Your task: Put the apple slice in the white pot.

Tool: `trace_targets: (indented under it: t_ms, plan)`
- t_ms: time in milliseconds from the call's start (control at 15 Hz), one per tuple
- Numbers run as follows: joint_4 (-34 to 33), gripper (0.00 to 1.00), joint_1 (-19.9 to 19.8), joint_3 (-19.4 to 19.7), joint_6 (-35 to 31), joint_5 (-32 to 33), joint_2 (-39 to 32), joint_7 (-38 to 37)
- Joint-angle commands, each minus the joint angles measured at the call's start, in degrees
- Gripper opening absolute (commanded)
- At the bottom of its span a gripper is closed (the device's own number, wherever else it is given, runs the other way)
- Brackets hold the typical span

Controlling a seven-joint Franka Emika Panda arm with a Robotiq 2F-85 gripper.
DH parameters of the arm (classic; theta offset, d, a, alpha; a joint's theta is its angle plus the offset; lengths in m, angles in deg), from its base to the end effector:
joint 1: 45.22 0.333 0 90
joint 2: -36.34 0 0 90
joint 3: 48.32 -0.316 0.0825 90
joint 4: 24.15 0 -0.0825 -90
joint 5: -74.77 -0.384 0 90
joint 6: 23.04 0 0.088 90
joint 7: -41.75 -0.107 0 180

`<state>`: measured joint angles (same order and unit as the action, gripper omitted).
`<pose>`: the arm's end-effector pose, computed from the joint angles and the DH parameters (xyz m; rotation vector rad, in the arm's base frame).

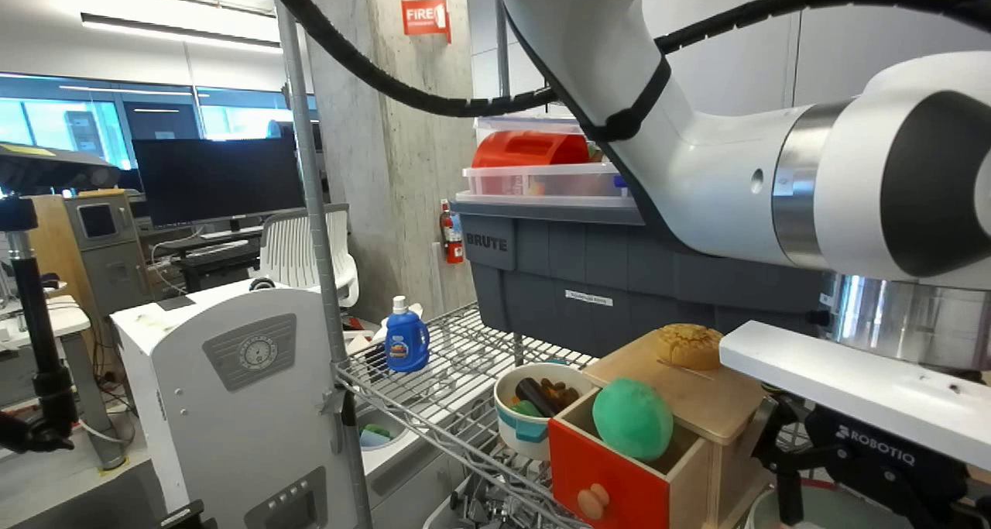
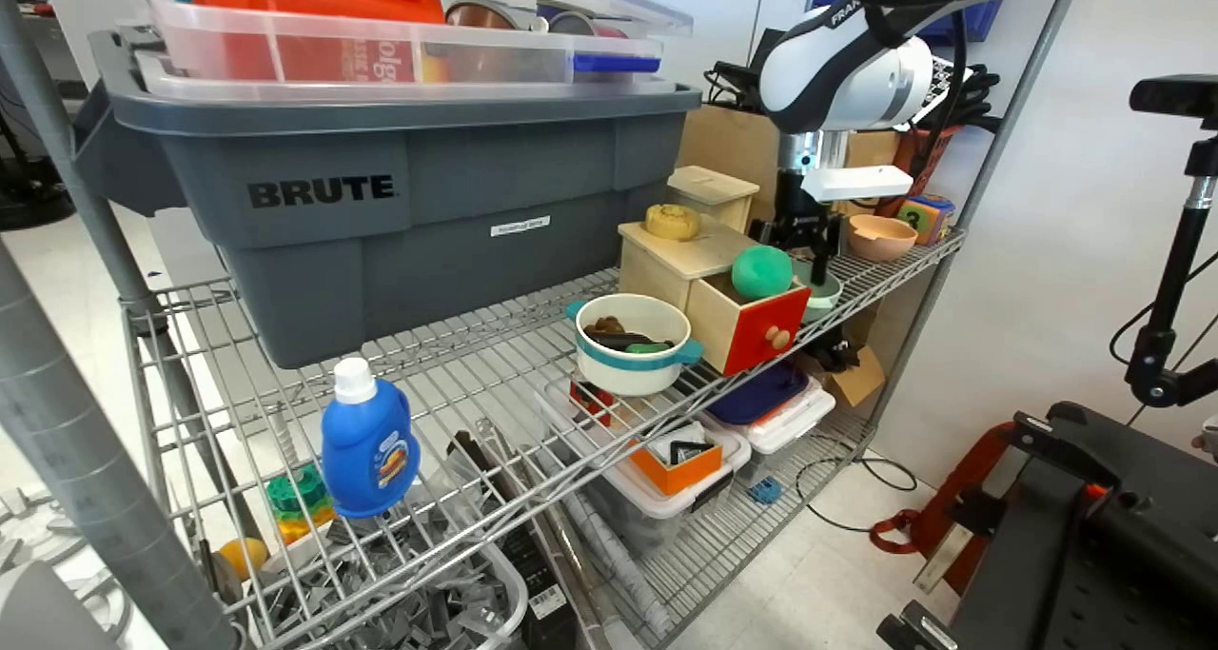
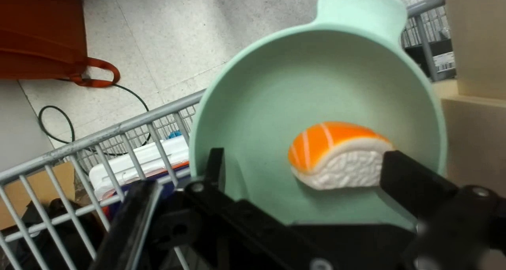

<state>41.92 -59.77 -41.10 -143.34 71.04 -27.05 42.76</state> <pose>0.6967 -0.2475 0.1043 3.0542 -0.5228 -0.2513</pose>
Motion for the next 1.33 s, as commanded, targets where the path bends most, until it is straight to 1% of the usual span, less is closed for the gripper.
trace_targets:
  t_ms: [0,333,400,467,533,600,667,1067,1133,1267]
  plan:
    - [-3.3,1.00,-0.1,0.2,1.9,1.0,-2.1,-1.2]
    - [-3.5,1.00,0.0,0.2,2.0,0.9,-2.1,-1.4]
    - [-3.5,0.98,0.1,0.1,1.9,0.9,-2.1,-1.5]
    - [-3.5,0.74,0.1,0.1,2.0,0.9,-2.1,-1.6]
    - [-3.6,0.73,0.1,0.1,2.0,0.9,-2.1,-1.7]
    - [-3.7,0.67,0.1,0.1,2.0,0.9,-2.1,-1.8]
    - [-3.8,0.57,0.2,0.1,2.1,0.8,-2.1,-1.8]
    - [-3.3,0.13,0.2,0.0,2.0,0.8,-1.7,-1.9]
    - [-3.3,0.08,0.2,0.0,1.9,0.8,-1.7,-1.9]
    - [-3.2,0.08,0.2,0.0,1.9,0.8,-1.6,-1.9]
